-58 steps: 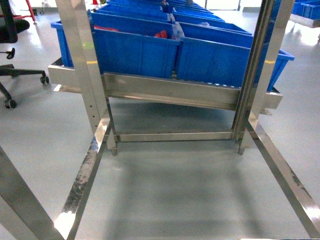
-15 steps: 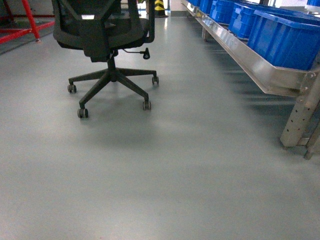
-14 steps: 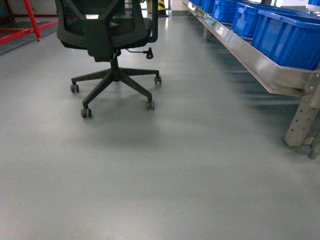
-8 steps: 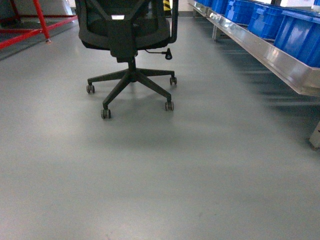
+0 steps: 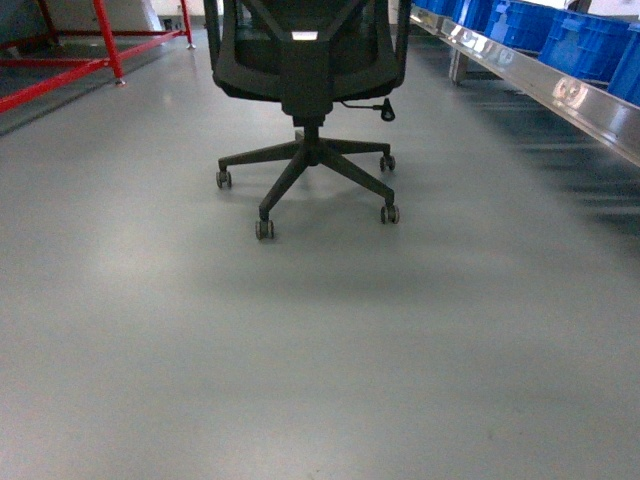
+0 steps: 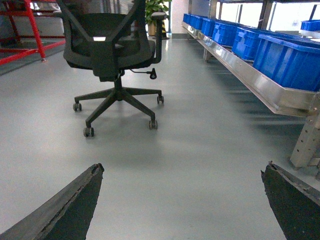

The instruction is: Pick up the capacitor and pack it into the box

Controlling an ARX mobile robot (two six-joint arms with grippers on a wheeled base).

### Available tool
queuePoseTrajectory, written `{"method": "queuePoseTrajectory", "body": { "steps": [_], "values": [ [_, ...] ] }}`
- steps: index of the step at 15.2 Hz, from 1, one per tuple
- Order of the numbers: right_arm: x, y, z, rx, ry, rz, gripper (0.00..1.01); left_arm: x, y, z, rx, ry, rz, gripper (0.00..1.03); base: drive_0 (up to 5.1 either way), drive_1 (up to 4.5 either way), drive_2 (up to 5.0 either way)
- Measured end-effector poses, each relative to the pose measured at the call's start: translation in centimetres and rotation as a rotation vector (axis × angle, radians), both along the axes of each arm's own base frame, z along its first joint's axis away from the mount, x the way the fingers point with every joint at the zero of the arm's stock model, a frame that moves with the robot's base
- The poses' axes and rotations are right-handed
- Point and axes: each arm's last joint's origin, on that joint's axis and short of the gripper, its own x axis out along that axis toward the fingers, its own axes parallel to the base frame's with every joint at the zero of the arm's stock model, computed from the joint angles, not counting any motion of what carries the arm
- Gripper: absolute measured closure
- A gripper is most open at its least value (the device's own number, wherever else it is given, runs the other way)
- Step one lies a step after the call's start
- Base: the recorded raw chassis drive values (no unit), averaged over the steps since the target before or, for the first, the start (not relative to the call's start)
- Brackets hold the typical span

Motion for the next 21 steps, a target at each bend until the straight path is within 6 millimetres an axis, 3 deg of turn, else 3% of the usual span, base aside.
{"method": "queuePoseTrajectory", "body": {
  "steps": [21],
  "values": [
    [0.0,0.0,0.0,0.0,0.0,0.0,0.03,0.0,0.0,0.0,0.0,0.0,0.0,0.59,-5.1,2.38,2.4]
  ]
}}
